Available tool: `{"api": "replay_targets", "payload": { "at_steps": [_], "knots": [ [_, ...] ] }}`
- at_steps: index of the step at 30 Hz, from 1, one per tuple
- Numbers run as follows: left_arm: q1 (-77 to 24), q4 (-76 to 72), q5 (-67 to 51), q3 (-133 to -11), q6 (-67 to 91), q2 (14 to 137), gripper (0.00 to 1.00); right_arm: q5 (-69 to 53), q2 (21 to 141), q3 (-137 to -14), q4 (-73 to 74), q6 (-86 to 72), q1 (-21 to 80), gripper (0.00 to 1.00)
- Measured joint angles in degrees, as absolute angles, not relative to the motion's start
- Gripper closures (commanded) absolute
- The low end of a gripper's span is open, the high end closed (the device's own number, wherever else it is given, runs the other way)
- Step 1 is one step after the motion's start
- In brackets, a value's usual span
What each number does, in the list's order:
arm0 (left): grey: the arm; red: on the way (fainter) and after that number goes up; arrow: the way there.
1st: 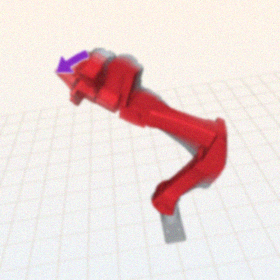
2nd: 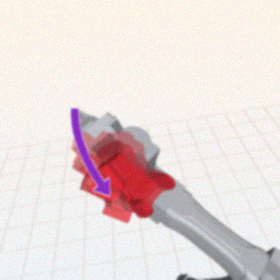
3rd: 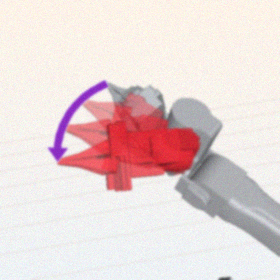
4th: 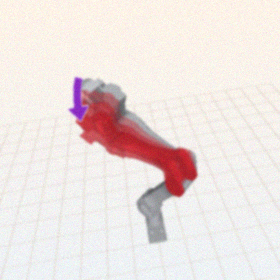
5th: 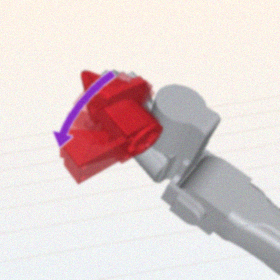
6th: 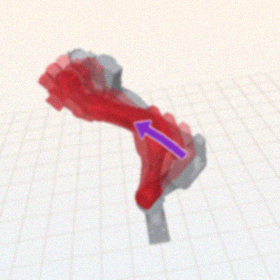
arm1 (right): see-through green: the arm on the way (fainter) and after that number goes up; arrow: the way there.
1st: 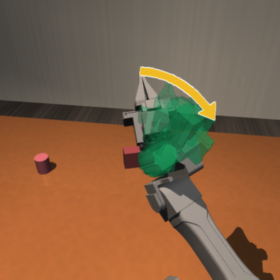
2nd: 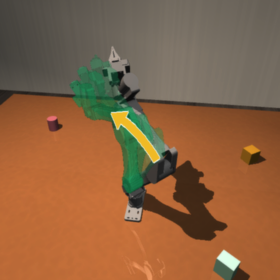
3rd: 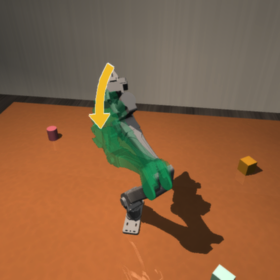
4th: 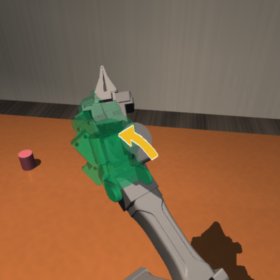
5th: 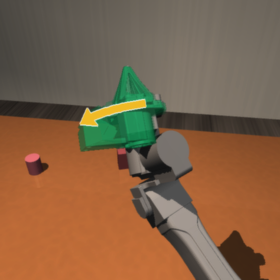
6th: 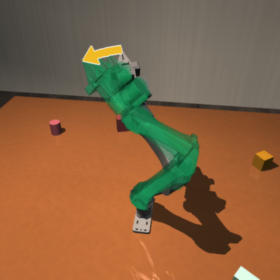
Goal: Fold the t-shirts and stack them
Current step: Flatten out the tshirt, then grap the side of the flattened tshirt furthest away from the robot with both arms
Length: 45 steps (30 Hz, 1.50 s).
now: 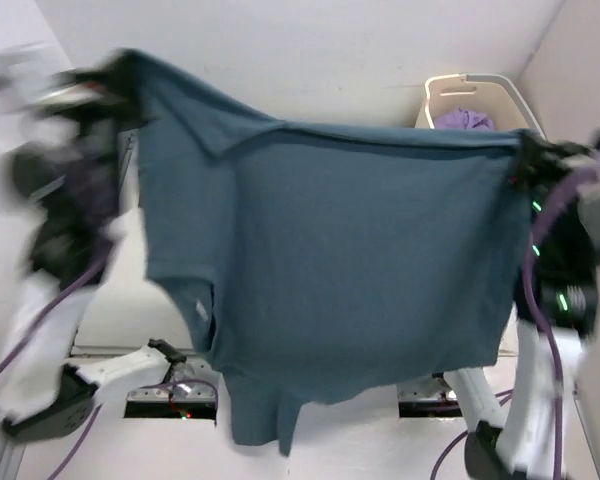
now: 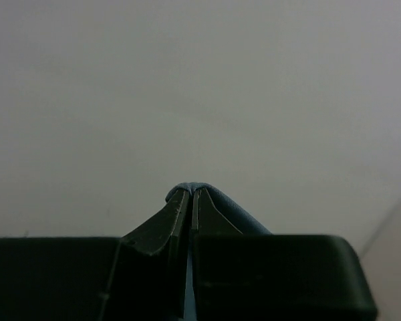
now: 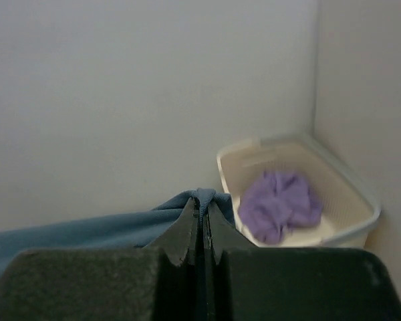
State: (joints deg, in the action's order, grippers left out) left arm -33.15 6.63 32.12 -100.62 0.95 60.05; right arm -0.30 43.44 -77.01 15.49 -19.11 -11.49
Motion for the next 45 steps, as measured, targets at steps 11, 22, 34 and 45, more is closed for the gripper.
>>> {"api": "replay_targets", "payload": {
  "at_steps": [11, 22, 34, 45],
  "knots": [
    [-13.56, -0.45, 16.6, -78.56, 8.32, 102.28, 1.0, -8.16, 80.05, -51.99, 1.08, -24.49, -11.49, 1.0],
    [-12.25, -3.6, 6.02, -102.04, 8.78, 127.98, 1.0, -7.92, 104.27, -62.04, -5.02, -22.63, -10.26, 1.0],
    [-10.22, -3.57, 3.29, -92.27, 11.84, 123.44, 1.0, -6.15, 106.24, -66.83, -1.48, -21.61, -7.81, 1.0],
    [-10.17, -2.7, 2.92, -70.81, 17.04, 103.02, 1.0, -1.93, 100.22, -61.56, 1.06, -20.93, -9.3, 1.0]
  ]
}}
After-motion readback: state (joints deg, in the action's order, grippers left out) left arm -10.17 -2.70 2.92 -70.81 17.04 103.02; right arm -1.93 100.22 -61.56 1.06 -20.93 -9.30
